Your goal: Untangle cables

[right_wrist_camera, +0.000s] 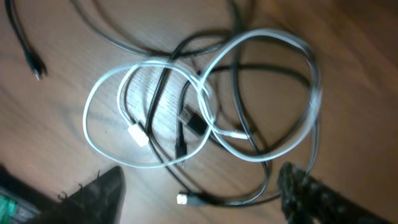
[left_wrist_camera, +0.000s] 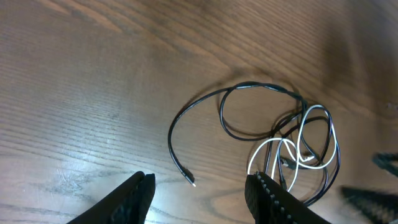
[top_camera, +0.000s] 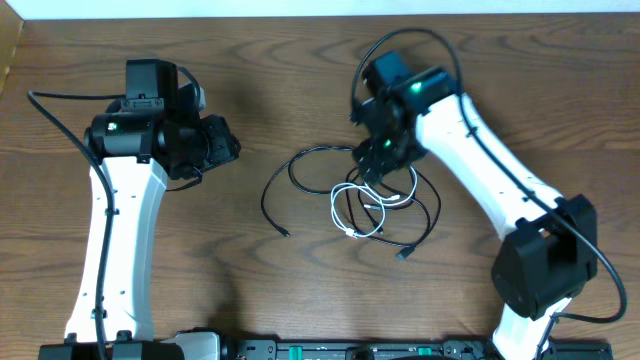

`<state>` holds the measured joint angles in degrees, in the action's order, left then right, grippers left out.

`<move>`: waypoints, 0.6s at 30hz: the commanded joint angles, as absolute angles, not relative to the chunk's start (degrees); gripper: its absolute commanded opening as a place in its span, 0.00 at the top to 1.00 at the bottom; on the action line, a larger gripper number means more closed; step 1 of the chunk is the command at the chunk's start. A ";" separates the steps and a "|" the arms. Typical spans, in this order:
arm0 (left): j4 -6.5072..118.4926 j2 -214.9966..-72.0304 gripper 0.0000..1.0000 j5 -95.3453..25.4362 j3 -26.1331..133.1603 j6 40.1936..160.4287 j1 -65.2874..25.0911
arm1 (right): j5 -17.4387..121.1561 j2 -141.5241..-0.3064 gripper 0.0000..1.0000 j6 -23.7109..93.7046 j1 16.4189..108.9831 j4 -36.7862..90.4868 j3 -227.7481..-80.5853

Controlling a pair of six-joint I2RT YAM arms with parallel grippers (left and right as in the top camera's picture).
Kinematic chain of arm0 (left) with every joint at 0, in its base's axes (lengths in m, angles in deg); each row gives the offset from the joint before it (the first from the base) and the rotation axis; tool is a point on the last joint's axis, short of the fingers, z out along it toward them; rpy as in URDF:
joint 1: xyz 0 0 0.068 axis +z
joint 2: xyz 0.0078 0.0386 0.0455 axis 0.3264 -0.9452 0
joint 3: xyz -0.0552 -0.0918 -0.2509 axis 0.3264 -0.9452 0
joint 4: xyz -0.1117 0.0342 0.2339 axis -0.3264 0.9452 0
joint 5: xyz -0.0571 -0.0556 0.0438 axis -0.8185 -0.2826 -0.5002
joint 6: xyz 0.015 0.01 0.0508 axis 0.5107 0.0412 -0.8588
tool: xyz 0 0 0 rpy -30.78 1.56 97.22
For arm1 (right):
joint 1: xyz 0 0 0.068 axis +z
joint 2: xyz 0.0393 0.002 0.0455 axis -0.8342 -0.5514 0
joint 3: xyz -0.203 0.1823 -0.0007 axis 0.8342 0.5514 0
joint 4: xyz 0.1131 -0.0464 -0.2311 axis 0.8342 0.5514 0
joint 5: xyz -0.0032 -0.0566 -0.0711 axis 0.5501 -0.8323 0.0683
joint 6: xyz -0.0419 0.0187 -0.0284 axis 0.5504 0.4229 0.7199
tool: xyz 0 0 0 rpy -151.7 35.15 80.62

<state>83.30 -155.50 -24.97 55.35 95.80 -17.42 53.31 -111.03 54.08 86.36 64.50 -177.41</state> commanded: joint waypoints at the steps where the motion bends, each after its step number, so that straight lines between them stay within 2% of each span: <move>1: 83.50 -155.46 0.47 -23.02 56.38 95.91 -17.22 | 59.78 -110.90 0.02 58.21 89.31 61.22 -174.57; 5: 84.66 -155.46 0.47 -18.78 56.38 95.93 -16.42 | 60.00 -110.90 0.01 58.17 92.46 57.55 -172.80; 7: 85.44 -155.46 0.42 -18.17 56.38 95.91 -15.23 | 58.93 -110.90 0.01 58.10 94.03 55.87 -171.93; 12: 87.19 -155.46 0.40 -18.19 56.38 95.91 -11.21 | 42.58 -110.97 0.01 48.94 98.99 49.37 -166.68; 18: 88.18 -155.46 0.40 -18.21 56.38 95.89 -9.46 | 31.48 -112.02 0.01 41.77 99.96 45.99 -162.61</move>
<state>87.61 -155.50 -19.00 55.35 95.80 -10.08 42.03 -111.12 48.13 100.22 46.71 -163.95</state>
